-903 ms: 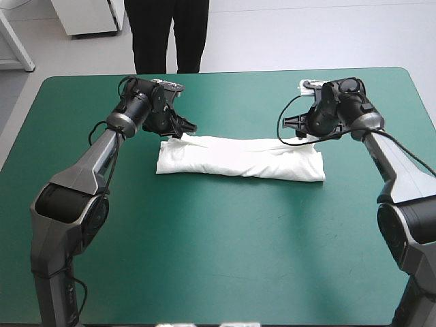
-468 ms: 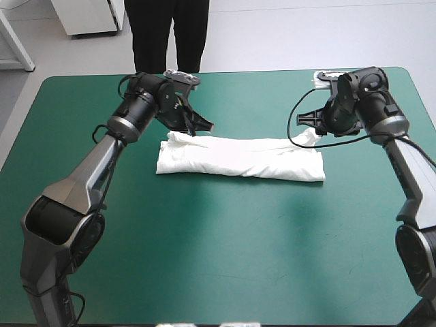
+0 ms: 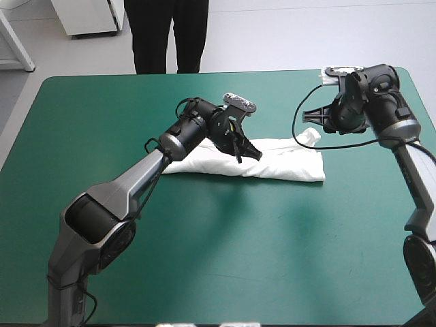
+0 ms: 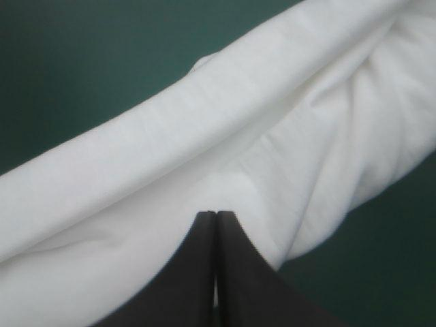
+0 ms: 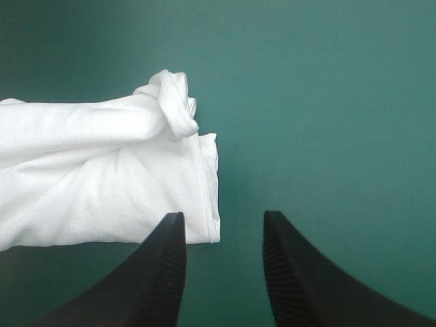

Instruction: Fold the cloth

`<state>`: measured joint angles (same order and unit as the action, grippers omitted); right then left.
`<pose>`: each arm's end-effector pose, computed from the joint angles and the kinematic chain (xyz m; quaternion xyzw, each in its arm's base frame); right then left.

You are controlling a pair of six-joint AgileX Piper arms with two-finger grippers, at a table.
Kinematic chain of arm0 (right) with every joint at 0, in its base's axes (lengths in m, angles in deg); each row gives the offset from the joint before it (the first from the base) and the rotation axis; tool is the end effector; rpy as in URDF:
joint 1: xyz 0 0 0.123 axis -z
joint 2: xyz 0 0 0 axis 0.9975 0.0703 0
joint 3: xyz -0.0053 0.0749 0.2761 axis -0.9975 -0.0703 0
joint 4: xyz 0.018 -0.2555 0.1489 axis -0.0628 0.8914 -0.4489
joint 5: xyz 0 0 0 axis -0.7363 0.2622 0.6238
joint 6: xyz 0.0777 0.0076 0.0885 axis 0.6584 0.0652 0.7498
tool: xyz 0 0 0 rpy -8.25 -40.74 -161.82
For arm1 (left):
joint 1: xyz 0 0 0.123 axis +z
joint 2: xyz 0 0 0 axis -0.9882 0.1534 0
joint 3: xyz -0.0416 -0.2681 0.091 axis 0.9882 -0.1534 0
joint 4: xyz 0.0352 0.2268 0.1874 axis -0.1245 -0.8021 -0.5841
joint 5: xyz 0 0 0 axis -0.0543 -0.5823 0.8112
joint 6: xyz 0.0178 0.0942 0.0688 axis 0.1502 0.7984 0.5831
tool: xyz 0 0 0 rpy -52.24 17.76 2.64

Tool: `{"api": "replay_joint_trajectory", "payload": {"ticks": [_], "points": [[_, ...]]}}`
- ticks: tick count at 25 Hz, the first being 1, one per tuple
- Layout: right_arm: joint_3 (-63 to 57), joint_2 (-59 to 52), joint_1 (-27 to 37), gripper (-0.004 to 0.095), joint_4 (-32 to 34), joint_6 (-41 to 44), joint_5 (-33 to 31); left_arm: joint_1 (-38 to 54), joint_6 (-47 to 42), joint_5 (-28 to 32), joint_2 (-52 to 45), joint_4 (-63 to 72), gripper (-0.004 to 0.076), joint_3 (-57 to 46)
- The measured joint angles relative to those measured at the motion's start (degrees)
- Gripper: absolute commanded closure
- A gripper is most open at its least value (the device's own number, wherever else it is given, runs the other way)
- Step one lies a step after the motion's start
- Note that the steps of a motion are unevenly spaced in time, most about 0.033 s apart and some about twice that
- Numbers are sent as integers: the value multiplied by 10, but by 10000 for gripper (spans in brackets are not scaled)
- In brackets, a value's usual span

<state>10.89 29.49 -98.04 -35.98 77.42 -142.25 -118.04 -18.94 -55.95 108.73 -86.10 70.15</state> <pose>0.4087 0.0709 0.3558 0.0293 0.9691 -0.0122 0.2448 0.4205 -0.3193 0.2516 0.3009 0.9184 -0.0957 0.2384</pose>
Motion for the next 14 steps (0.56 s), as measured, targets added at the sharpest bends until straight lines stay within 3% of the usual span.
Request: {"api": "replay_joint_trajectory", "payload": {"ticks": [8, 12, 14], "points": [[0, 0, 13, 557, -7, 2, 6, 0, 0, 14, 55, 10, 734, 0], [0, 0, 51, 557, -48, -4, 9, 0, 0, 24, 79, 13, 734, 1], [0, 0, 85, 534, -109, -33, 9, 0, 0, 25, 81, 17, 734, 4]]}}
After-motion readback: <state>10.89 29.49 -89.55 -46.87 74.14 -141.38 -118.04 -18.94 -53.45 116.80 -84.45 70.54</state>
